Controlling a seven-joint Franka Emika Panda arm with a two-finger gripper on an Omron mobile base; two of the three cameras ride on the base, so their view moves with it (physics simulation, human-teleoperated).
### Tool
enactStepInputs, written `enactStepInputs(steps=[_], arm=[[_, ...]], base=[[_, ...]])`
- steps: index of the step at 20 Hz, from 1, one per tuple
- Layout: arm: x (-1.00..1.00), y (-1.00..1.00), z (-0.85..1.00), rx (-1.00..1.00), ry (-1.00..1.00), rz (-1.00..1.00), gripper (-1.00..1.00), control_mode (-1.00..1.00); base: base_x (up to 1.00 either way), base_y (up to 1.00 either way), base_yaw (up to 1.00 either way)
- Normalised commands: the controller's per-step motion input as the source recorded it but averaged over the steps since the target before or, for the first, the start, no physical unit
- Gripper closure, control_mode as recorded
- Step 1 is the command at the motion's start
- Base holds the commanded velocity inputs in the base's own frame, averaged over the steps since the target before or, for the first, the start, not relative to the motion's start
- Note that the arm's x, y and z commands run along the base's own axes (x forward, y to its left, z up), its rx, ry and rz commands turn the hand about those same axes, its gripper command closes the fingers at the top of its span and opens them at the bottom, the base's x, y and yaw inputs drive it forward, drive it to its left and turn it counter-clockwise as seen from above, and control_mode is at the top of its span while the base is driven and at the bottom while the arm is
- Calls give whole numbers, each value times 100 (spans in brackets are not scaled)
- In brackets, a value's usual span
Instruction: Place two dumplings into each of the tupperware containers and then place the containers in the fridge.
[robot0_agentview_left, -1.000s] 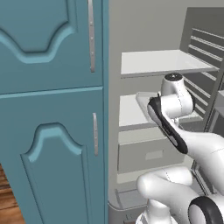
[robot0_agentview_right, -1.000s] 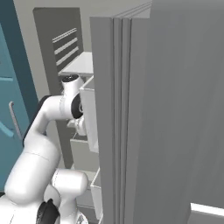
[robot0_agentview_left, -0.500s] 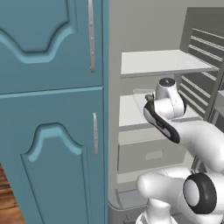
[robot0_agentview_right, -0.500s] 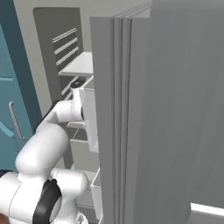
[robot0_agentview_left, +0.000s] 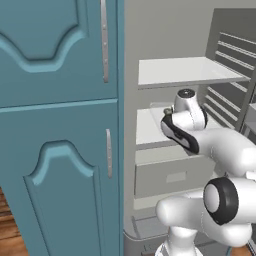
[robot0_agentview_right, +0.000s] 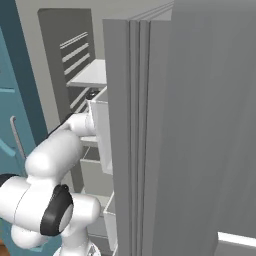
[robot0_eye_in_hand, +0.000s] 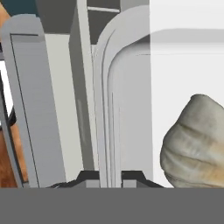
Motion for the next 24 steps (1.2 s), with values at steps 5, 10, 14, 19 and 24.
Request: enactStepInputs(steps=[5, 10, 14, 19, 24], arm=[[21, 0, -30, 0, -1, 0, 100, -100], [20, 0, -26, 0, -2, 0, 100, -100], [29, 0, -20, 0, -1, 0, 100, -100], [51, 0, -9, 0, 0, 0, 100, -100], [56, 0, -9, 0, 0, 0, 100, -100]], base=[[0, 0, 0], [0, 0, 0], [0, 0, 0], [0, 0, 0], [0, 0, 0]])
